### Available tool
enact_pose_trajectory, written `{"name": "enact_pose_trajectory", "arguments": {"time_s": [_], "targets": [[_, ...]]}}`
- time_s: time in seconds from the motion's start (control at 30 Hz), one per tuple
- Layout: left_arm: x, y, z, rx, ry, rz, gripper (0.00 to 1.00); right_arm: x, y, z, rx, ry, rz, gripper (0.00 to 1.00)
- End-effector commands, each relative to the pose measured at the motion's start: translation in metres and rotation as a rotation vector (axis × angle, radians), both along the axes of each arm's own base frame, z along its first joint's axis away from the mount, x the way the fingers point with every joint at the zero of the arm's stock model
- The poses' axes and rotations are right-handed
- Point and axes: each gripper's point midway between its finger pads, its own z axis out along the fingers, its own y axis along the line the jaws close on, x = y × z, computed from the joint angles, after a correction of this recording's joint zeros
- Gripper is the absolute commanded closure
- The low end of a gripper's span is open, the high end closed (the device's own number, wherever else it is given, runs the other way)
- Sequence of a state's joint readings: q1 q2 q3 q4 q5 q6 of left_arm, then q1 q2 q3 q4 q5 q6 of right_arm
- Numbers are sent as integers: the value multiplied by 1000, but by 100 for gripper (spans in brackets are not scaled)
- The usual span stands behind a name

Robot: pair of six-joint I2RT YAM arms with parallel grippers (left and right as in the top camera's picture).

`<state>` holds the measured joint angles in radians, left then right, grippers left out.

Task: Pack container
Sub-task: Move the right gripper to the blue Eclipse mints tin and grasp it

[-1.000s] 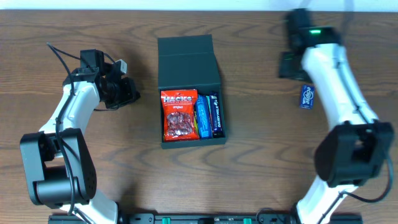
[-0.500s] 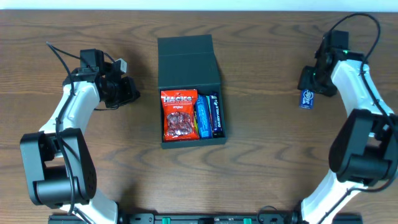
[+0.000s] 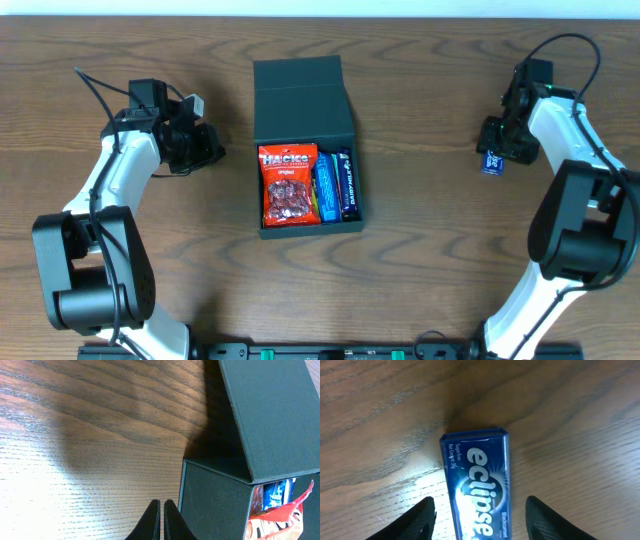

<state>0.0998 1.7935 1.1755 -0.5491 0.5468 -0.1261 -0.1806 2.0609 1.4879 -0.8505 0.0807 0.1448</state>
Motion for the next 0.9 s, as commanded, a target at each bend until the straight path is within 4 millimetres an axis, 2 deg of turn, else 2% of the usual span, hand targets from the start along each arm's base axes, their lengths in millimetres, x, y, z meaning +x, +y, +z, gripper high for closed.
{"name": "enact_pose_trajectory", "arguments": {"time_s": [0.0,0.4,0.87], "targets": [[6,-1,2,3,-21,-18,94,-5,-1,-14,25,32,-14,42],[6,-1,2,3,-21,-18,94,-7,1,-27,41,57,-14,49],[6,-1,2,3,-20,-18,94,-8,2,-28,46,61,-17,60]]}}
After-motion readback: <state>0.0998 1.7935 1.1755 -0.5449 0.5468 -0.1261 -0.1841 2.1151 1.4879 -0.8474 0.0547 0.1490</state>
